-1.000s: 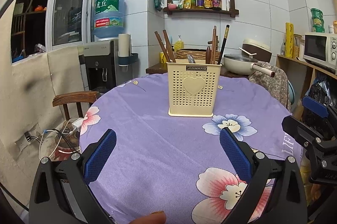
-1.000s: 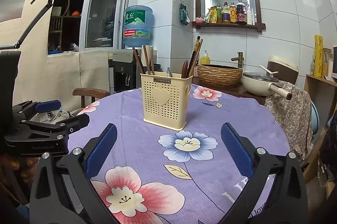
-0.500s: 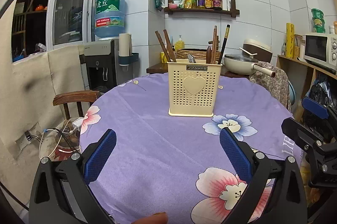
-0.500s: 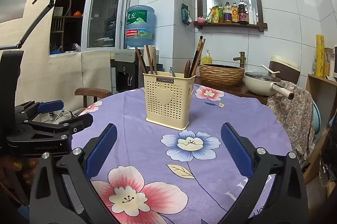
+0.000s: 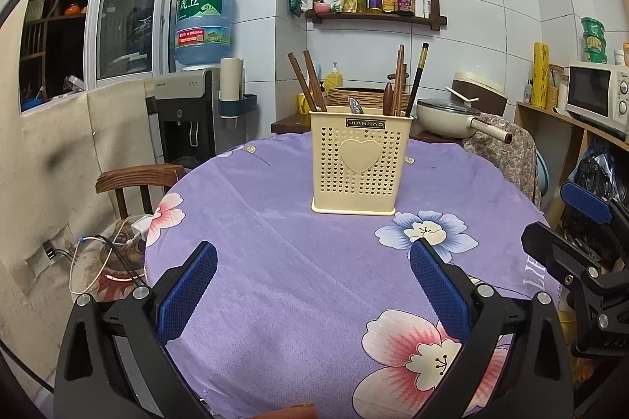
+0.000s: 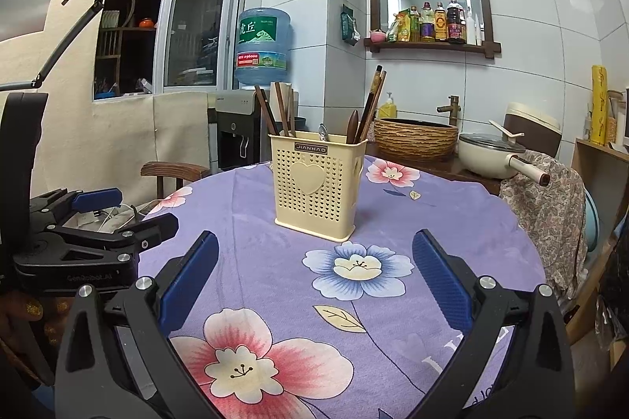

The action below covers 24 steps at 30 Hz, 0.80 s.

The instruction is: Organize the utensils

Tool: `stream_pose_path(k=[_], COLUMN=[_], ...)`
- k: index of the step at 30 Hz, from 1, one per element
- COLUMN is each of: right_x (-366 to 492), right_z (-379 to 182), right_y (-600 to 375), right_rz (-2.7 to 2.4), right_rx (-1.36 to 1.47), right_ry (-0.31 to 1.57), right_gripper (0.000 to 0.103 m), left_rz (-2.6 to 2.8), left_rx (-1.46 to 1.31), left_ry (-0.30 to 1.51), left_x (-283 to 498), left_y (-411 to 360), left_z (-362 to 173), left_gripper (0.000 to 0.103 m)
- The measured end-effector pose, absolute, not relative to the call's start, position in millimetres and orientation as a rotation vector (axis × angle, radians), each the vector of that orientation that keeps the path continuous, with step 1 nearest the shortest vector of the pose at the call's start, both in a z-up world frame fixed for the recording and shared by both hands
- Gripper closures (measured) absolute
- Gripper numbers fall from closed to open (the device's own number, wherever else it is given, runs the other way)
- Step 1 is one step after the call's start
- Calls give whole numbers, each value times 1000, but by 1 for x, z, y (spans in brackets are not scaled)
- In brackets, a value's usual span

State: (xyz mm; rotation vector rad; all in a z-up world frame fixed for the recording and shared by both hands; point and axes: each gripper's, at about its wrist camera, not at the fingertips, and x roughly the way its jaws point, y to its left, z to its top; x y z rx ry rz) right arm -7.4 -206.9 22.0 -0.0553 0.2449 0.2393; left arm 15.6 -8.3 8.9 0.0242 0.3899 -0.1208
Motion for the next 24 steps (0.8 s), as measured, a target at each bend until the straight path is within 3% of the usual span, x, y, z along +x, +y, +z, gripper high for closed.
stream_pose_path(k=[24], right_x=[-6], right_z=[22], right_y=[-209], right_rz=[235], right_rx=[-54], right_ry=[251], right_gripper=[6], left_rz=[-123], left_rx=[23], left_ry=[416], left_x=[18], left_y=[-10], left_z=[6], left_gripper=[6])
